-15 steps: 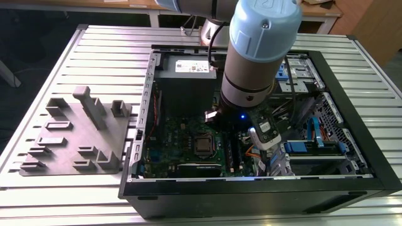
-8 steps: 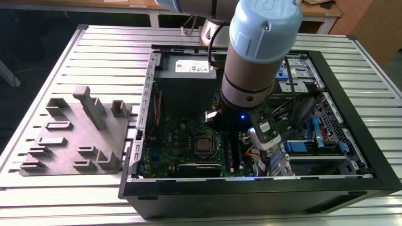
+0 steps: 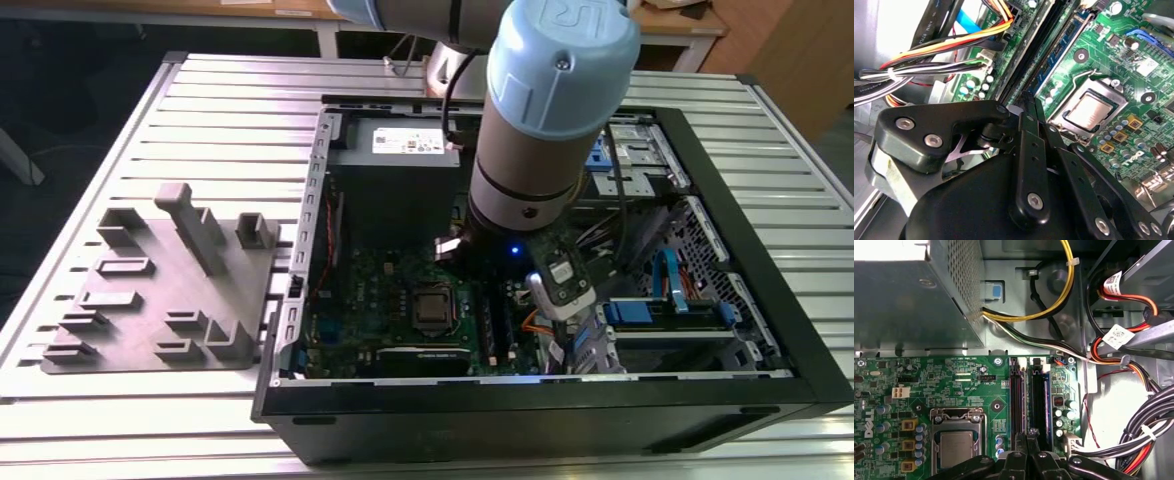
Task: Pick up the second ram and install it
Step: 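Insert the second ram into the second slot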
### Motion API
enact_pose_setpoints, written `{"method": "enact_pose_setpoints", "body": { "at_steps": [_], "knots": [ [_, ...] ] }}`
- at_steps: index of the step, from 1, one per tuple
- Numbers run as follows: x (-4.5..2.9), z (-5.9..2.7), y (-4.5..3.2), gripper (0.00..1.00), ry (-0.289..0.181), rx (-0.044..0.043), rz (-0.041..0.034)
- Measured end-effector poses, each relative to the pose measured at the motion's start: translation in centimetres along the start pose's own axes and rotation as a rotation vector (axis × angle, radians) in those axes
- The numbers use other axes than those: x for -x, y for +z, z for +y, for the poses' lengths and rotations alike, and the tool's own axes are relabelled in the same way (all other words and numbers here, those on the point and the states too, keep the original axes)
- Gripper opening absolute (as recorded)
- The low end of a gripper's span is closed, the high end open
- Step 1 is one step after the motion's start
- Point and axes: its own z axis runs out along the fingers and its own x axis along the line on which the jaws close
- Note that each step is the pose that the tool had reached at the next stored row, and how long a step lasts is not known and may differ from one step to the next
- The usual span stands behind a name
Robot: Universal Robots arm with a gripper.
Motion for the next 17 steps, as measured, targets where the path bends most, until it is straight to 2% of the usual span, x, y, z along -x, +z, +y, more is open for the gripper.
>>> {"method": "enact_pose_setpoints", "body": {
  "at_steps": [8,10,11,17],
  "knots": [
    [0.0,0.0,0.03,0.08,0.0,-0.0001,0.0001],
    [-0.01,0.0,0.04,0.09,0.0,0.0001,0.0],
    [-0.01,0.0,0.04,0.16,0.0,0.0,0.0],
    [0.0,0.0,-0.02,0.16,0.0,-0.0002,0.0001]
  ]
}}
